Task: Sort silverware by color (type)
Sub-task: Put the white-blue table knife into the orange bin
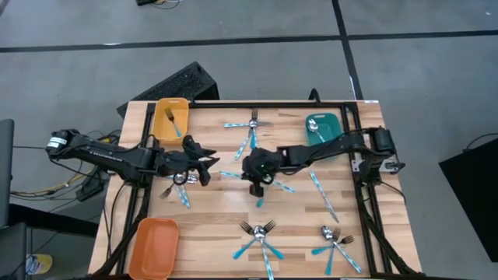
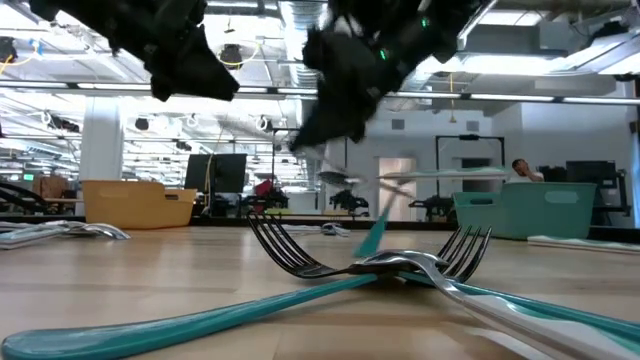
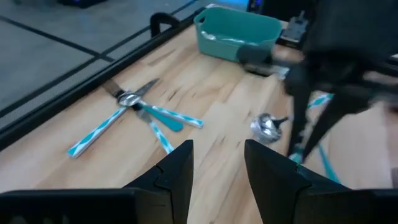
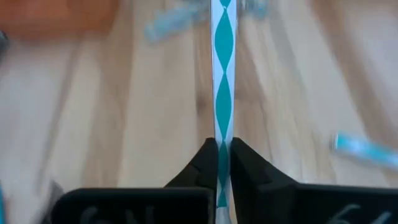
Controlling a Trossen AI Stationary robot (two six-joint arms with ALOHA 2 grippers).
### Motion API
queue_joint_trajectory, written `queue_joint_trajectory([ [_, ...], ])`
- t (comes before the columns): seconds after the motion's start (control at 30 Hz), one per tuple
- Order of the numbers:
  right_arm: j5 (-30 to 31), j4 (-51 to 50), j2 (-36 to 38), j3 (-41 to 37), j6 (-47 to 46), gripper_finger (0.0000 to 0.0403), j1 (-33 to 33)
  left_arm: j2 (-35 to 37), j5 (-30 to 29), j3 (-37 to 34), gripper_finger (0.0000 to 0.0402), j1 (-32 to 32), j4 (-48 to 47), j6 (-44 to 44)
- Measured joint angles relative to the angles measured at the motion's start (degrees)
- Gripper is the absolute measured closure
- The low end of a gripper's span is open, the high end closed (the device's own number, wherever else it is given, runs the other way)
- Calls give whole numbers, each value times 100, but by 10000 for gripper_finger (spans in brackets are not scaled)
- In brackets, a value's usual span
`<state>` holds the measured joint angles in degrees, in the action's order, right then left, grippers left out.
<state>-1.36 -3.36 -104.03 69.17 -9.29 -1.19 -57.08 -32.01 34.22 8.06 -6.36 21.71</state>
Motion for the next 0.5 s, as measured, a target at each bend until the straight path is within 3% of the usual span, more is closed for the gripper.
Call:
queue_joint_trajectory([
  [0.3, 198, 1230, 140, -20, -385, 376, 131, -202, -436, 6, 270, 373, 158, 167],
  [0.5, 898, 2135, 203, -421, -428, 378, 33, -129, -817, 6, 270, 654, 171, 171],
])
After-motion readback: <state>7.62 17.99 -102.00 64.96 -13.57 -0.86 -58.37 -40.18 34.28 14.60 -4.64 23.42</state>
